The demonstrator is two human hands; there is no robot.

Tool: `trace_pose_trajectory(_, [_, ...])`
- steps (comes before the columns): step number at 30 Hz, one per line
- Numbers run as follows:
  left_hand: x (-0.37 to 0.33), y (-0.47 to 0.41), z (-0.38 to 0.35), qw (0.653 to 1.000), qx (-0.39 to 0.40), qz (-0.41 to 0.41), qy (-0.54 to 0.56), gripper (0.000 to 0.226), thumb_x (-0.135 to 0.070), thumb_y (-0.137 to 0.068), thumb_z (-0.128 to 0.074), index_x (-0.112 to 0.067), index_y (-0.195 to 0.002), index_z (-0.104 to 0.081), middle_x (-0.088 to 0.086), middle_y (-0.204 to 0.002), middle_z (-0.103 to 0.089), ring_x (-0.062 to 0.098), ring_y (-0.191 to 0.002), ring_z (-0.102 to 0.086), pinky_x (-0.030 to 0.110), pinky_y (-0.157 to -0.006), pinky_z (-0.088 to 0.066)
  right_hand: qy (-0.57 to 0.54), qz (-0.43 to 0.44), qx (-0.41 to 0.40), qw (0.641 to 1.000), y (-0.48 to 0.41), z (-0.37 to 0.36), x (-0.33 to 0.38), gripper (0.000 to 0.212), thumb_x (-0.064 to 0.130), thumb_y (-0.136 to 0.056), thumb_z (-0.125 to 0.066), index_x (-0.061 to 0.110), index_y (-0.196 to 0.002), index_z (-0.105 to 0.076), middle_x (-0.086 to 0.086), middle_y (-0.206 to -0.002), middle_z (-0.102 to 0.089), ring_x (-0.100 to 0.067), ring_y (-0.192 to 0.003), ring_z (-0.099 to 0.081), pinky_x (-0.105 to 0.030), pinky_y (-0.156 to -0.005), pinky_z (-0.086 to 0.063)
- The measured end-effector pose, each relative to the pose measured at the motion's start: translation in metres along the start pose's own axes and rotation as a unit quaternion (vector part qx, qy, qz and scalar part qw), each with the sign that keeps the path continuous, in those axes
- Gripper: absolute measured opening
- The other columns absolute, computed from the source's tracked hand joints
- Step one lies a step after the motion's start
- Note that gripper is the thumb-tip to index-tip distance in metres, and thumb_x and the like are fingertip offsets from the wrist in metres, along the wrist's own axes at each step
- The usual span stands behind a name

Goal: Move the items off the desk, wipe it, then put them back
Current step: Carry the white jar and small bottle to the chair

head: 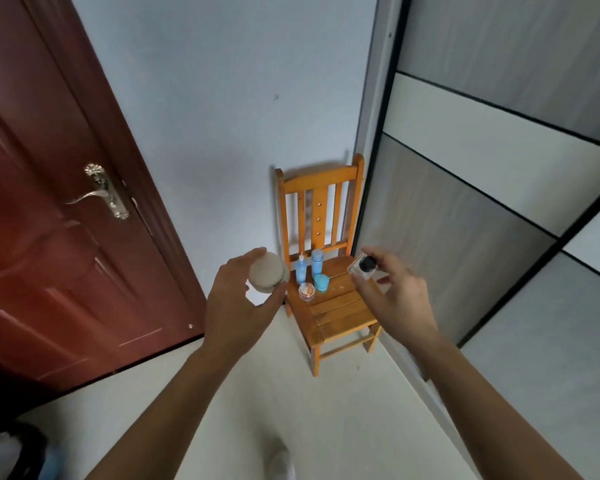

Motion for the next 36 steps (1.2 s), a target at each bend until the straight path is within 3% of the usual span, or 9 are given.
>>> trace_pose_trajectory(4, [0.02, -0.077, -0.037, 1.0, 0.017, 0.01, 0.01, 0.065, -0.04, -0.074, -0.082, -0.025, -0.131, -0.054, -0.01, -0.126, -0.058, 0.005, -0.1, -0.05, 0.02, -0.08, -0.048, 0.02, -0.022, 0.006, 1.0, -0.072, -0.014, -0.014, 0.046, 0.039, -0.092, -0.069, 0.029, -0.135, -0.058, 0.007, -0.118, -0.067, -0.004, -0.099, -0.06, -0.018, -0.08, -0.052])
trace_pose_trajectory(9, [0.03, -0.154, -0.094, 0.999, 0.033, -0.012, -0.007, 0.067, -0.038, -0.073, -0.083, -0.022, -0.131, -0.055, -0.004, -0.128, -0.06, 0.006, -0.104, -0.05, 0.021, -0.079, -0.048, 0.019, -0.048, -0.009, 0.999, -0.143, -0.013, -0.049, 0.044, 0.034, -0.092, -0.07, 0.025, -0.134, -0.059, 0.007, -0.116, -0.065, -0.008, -0.097, -0.062, -0.023, -0.08, -0.056])
trace_pose_trajectory(15, [0.037, -0.209, -0.183, 0.998, 0.053, -0.019, -0.015, 0.069, -0.04, -0.072, -0.083, -0.022, -0.132, -0.054, -0.002, -0.127, -0.062, 0.009, -0.104, -0.052, 0.01, -0.079, -0.043, 0.014, -0.068, 0.003, 0.998, -0.219, -0.014, -0.126, 0.044, 0.039, -0.09, -0.069, 0.025, -0.132, -0.061, 0.008, -0.116, -0.065, -0.009, -0.1, -0.062, -0.023, -0.08, -0.055])
trace_pose_trajectory(19, [0.043, -0.236, -0.244, 0.998, 0.037, 0.025, -0.04, 0.07, -0.045, -0.07, -0.078, -0.024, -0.132, -0.053, -0.003, -0.128, -0.061, 0.009, -0.106, -0.051, 0.011, -0.081, -0.042, -0.001, -0.063, 0.049, 0.997, -0.283, -0.033, -0.193, 0.042, 0.043, -0.091, -0.067, 0.036, -0.131, -0.057, 0.016, -0.116, -0.061, -0.002, -0.099, -0.058, -0.017, -0.08, -0.05])
trace_pose_trajectory(27, [0.054, -0.266, -0.34, 0.987, 0.012, 0.143, -0.074, 0.069, -0.032, -0.07, -0.087, -0.025, -0.13, -0.053, -0.003, -0.127, -0.061, 0.009, -0.108, -0.052, 0.032, -0.082, -0.058, -0.017, -0.038, 0.164, 0.986, -0.385, -0.078, -0.284, 0.044, 0.046, -0.093, -0.065, 0.032, -0.134, -0.056, 0.008, -0.129, -0.064, -0.011, -0.113, -0.062, -0.039, -0.094, -0.058])
trace_pose_trajectory(36, [0.158, -0.258, -0.453, 0.969, 0.058, 0.233, -0.063, 0.067, -0.044, -0.072, -0.084, -0.041, -0.127, -0.046, -0.025, -0.124, -0.052, 0.008, -0.109, -0.053, 0.027, -0.086, -0.057, -0.007, -0.088, 0.233, 0.968, -0.405, -0.181, -0.385, 0.048, 0.046, -0.094, -0.064, 0.031, -0.139, -0.055, 0.006, -0.137, -0.061, -0.016, -0.12, -0.061, -0.04, -0.096, -0.057])
Point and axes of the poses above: each hand's wrist, its own y-axis away from the middle knuckle, its own z-axis out of the back of the hand, x = y × z, the point moved 7 cm from there along -y, towards the middle knuckle
